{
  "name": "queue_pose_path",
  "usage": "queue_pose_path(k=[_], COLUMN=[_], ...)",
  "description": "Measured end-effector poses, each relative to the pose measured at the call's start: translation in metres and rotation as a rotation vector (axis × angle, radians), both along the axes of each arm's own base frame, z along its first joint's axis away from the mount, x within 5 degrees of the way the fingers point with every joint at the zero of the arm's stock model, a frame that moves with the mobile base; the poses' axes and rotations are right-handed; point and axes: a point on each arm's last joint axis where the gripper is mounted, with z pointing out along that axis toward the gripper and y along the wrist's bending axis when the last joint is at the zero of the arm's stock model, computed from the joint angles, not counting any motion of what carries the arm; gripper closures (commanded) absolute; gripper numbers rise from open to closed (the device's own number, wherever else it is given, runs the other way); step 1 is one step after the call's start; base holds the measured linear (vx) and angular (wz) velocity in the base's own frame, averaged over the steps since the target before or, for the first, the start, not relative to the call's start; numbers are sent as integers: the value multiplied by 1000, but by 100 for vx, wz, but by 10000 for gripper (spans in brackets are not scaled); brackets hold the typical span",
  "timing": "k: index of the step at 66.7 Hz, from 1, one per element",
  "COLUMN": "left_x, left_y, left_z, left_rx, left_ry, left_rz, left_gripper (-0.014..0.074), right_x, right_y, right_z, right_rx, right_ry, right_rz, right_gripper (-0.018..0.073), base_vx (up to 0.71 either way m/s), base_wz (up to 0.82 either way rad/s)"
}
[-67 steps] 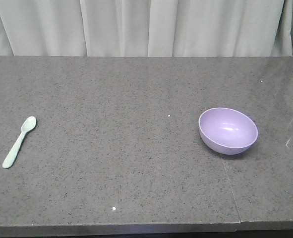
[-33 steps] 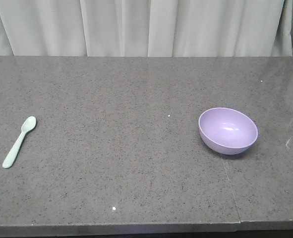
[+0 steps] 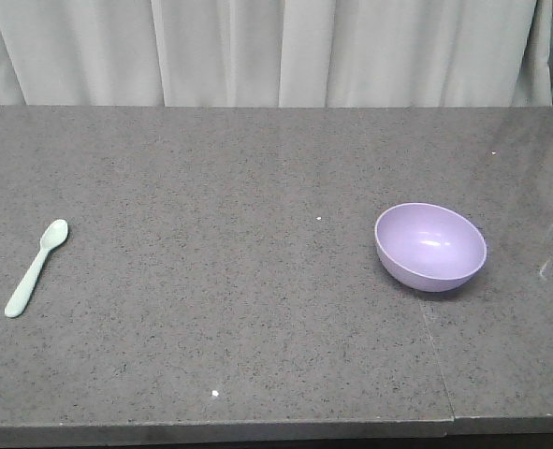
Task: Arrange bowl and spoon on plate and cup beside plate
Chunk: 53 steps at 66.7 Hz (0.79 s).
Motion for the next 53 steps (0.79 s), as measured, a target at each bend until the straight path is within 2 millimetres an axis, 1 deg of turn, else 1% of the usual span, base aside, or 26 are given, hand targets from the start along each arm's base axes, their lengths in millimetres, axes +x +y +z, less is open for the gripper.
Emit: queue_pose_path(k=[53], left_x=[0], left_y=[0], left_z=[0], left_rx=[0], left_ry=[0], left_rz=[0], left_gripper=[603], right_x=[0], right_y=[0], right_z=[0], right_rx=[2], right_ry=[0], right_rz=[0], right_gripper=[564], base_vx=[0], base_wz=[0])
